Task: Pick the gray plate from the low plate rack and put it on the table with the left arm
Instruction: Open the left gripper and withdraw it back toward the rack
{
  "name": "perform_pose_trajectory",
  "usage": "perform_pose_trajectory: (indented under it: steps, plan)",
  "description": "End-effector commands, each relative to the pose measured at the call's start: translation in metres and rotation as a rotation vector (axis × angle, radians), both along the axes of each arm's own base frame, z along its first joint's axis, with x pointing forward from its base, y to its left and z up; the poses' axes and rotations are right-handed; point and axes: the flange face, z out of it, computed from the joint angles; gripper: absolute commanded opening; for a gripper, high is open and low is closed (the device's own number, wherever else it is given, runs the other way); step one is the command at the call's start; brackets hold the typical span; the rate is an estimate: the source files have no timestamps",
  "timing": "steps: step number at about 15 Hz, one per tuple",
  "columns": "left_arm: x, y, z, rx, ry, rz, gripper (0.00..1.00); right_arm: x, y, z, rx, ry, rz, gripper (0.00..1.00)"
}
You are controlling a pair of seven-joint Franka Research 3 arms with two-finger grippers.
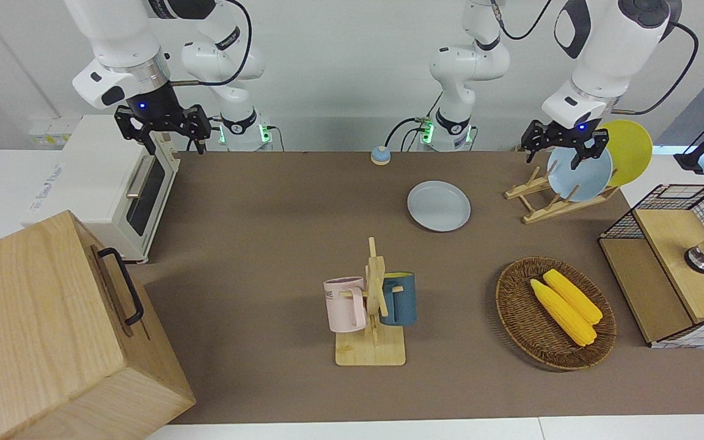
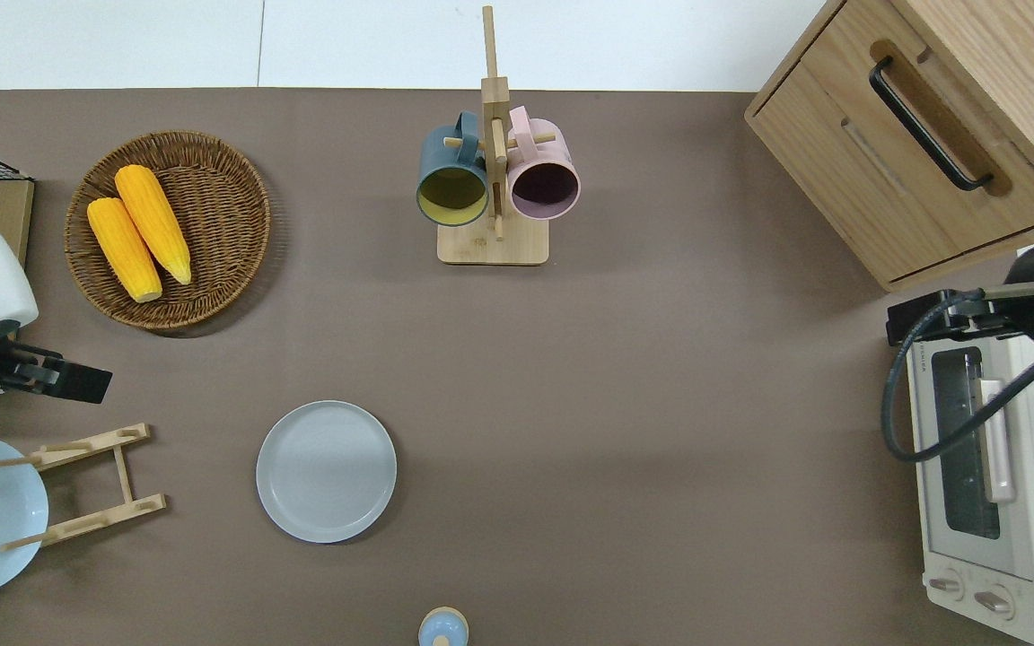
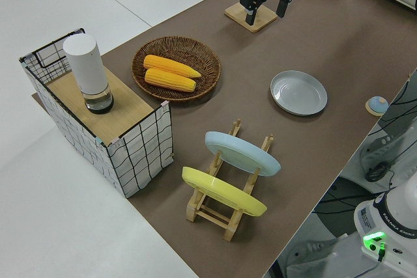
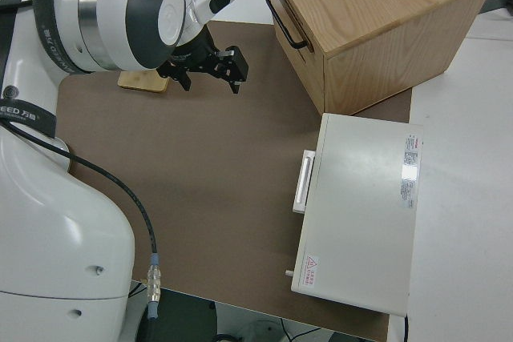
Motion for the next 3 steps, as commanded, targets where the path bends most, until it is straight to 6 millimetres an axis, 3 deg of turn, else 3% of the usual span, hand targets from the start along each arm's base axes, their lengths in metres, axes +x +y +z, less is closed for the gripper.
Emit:
perform_pose_trajectory:
  steps: [1, 3]
  plan:
    - [-0.0001, 0.0032, 0.0022, -0.015, 0.009, 0.000, 1.00, 0.0000, 0.0010, 0.0027, 0.003, -0.005, -0.003, 0.983]
    - [0.0000, 0.0037, 0.0022, -0.010, 0.009, -0.006, 1.00, 0.0000, 0.0010, 0.0027, 0.003, -0.005, -0.003, 0.983]
